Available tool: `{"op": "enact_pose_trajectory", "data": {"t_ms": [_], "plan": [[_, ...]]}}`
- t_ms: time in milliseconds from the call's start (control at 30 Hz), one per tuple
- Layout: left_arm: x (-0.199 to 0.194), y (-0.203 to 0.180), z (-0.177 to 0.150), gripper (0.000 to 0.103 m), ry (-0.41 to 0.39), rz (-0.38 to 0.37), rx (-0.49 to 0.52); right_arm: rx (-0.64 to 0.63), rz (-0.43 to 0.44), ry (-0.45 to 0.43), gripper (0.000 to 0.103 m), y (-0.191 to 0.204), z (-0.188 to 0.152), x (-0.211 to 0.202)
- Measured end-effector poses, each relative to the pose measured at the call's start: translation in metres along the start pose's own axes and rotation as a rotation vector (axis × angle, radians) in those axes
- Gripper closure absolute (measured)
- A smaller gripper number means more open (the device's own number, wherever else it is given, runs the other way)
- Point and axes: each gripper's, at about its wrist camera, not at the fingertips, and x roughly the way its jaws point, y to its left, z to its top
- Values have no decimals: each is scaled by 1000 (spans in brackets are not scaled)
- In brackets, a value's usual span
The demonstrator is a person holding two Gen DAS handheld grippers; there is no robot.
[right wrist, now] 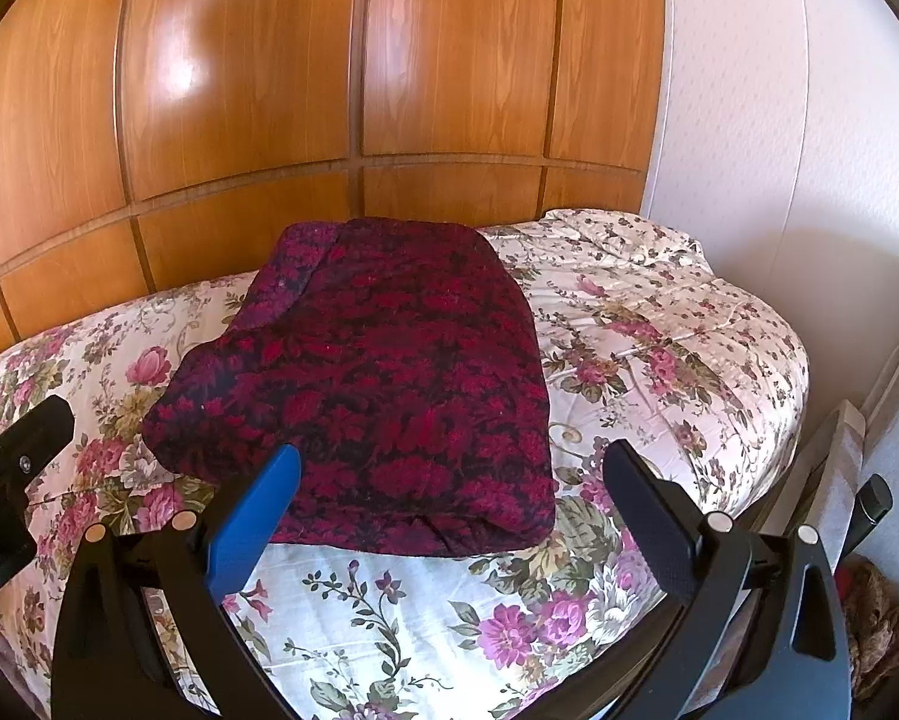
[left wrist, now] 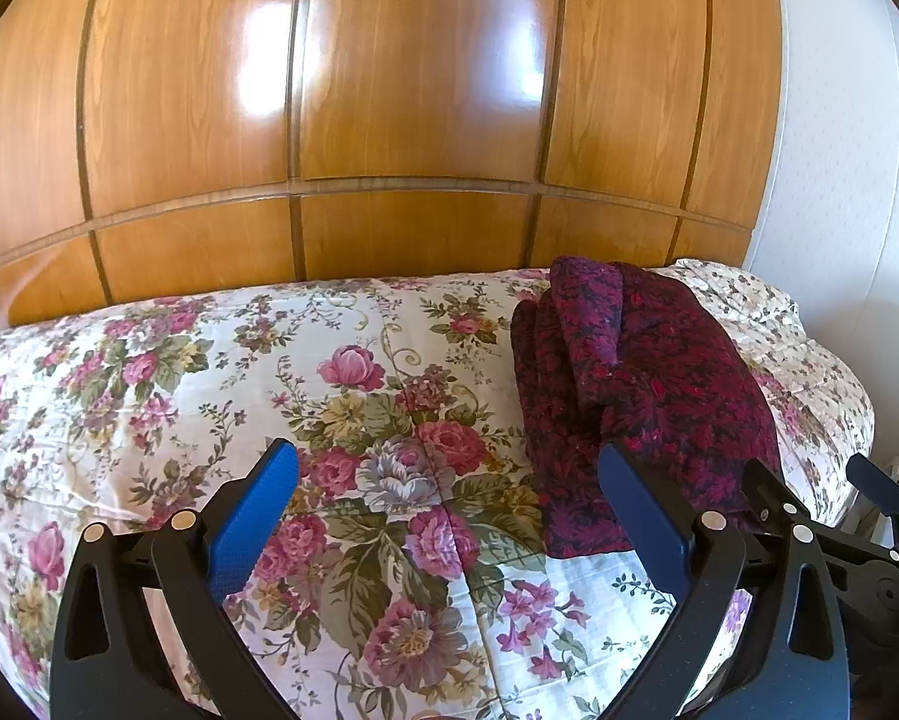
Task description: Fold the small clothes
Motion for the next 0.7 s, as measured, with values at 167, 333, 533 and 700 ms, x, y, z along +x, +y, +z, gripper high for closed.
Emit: {"op": "enact_pose_trajectory", "data": {"t_ms": [167, 333, 533, 700], "plan": [[1, -1, 0, 4, 6, 0, -4, 1, 1, 4, 2, 1, 0, 1], [3, -1, -2, 4, 10, -2, 3, 3, 4, 8, 2, 0, -1, 3], [14, 5, -5, 4, 50, 6, -12, 13, 2, 9, 2, -3, 0, 7], [21, 10, -8, 4, 58, -4, -30, 30, -16, 0, 2, -14, 8, 11]]}}
